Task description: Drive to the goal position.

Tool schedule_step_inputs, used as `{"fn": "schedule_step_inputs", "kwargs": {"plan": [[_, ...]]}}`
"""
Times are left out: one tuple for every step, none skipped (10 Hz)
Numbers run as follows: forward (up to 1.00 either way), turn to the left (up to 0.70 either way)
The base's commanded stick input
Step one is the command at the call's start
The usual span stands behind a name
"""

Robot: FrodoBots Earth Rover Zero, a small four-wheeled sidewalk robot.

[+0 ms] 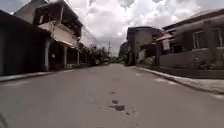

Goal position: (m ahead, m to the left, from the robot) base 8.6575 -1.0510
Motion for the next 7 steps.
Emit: {"fn": "schedule_step_inputs", "kwargs": {"plan": [[1.0, 0.0], [1.0, 0.0], [1.0, 0.0], [1.0, 0.0], [1.0, 0.0], [1.0, 0.0], [1.0, 0.0]]}}
